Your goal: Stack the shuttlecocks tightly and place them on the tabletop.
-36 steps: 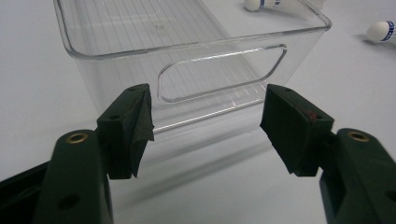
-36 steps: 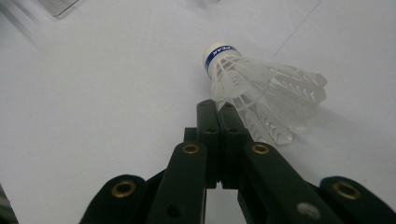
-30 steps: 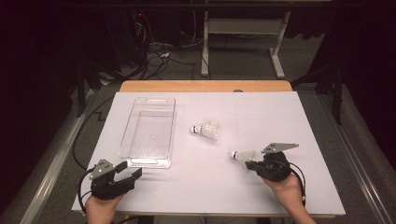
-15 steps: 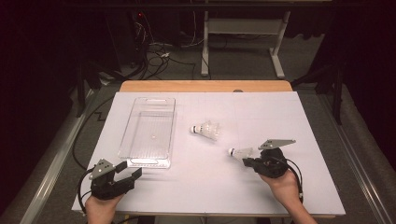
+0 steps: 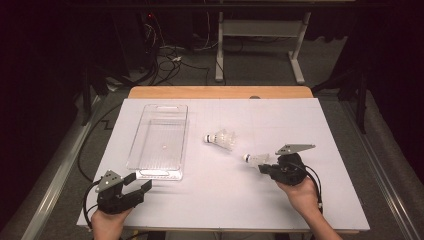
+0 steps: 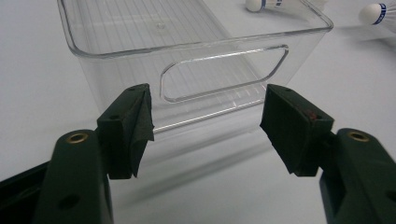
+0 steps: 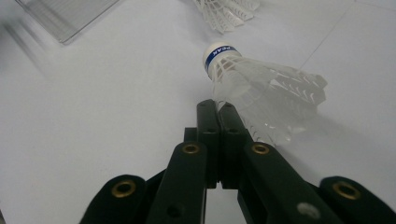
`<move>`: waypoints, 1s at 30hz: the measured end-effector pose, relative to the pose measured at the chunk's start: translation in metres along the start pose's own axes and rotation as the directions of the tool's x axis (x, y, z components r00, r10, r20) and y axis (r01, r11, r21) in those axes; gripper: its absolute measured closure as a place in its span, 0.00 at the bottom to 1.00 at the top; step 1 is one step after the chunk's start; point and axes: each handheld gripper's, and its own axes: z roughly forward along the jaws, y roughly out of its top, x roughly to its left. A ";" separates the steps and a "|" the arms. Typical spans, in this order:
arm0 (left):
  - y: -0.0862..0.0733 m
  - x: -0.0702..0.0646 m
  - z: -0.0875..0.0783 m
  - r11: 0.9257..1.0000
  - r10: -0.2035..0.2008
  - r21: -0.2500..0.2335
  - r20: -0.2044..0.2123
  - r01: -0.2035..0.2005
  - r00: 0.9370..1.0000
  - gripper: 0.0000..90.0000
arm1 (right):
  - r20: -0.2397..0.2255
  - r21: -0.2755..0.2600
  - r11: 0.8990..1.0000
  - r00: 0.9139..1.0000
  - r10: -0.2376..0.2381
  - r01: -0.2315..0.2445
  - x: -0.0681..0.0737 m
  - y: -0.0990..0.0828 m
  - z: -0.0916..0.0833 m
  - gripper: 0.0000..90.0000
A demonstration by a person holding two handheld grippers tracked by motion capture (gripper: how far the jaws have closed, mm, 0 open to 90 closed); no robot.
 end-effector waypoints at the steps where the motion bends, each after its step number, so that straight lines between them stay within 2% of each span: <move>1: 0.000 0.000 0.000 1.000 0.000 0.000 0.000 0.000 1.000 0.38 | 0.001 0.000 1.000 1.000 -0.001 0.001 0.000 0.001 0.000 1.00; 30: 0.000 0.000 0.000 1.000 0.001 0.002 -0.001 -0.001 1.000 0.39 | 0.001 0.011 1.000 1.000 -0.009 0.009 -0.004 0.024 0.016 1.00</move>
